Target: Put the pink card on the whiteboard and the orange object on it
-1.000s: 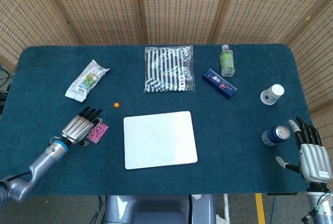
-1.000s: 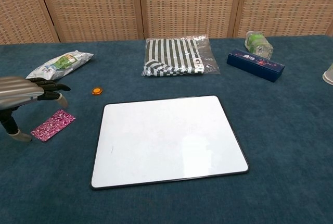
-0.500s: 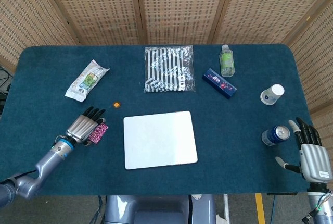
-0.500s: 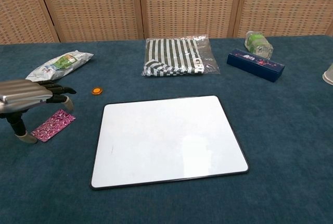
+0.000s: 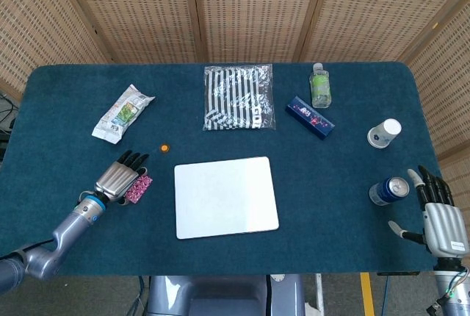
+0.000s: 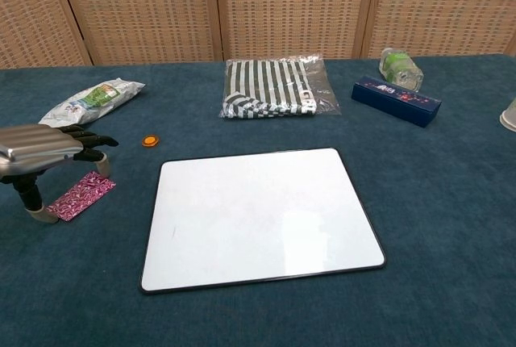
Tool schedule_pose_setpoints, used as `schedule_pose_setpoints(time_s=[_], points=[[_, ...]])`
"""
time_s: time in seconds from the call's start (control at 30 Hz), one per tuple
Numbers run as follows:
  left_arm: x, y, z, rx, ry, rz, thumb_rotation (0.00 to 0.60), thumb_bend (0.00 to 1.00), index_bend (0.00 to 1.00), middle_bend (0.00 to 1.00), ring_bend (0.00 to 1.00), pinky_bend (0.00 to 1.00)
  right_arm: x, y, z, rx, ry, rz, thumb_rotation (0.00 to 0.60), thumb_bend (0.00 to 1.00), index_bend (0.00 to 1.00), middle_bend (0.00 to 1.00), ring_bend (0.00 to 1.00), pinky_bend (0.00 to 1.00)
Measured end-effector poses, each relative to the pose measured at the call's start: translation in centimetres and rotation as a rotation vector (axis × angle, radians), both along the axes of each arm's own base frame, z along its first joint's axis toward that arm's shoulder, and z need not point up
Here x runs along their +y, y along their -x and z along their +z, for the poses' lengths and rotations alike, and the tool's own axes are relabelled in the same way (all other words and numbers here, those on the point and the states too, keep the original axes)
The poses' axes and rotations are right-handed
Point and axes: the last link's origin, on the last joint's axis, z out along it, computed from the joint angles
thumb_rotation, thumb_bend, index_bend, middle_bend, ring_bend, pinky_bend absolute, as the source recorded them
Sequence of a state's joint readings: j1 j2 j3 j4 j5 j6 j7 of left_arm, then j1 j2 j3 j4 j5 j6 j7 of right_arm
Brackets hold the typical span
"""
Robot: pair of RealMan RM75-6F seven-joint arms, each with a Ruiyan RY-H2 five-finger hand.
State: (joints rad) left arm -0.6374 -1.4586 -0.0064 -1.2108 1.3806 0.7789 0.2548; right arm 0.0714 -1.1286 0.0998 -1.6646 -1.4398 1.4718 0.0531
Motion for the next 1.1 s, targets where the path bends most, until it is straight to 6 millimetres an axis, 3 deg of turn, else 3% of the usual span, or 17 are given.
schedule_pose_setpoints(time_s=[0.6, 1.1], points=[[0.2, -0.7, 1.4, -0.015, -0.032, -0.011, 0.600, 0.16, 0.45, 0.00, 0.00, 0.00, 0.0, 0.0, 0.0, -0.009, -0.003, -0.004, 0.600, 0.05, 0.00, 0.00, 0.00, 0.00], [0.1, -3.3, 3.6, -0.007, -0.080, -0.061, 0.600, 0.16, 0.45, 0.00, 0.00, 0.00, 0.0, 0.0, 0.1, -0.028, -0.007, -0.009, 0.600, 0.05, 0.00, 0.00, 0.00, 0.00]])
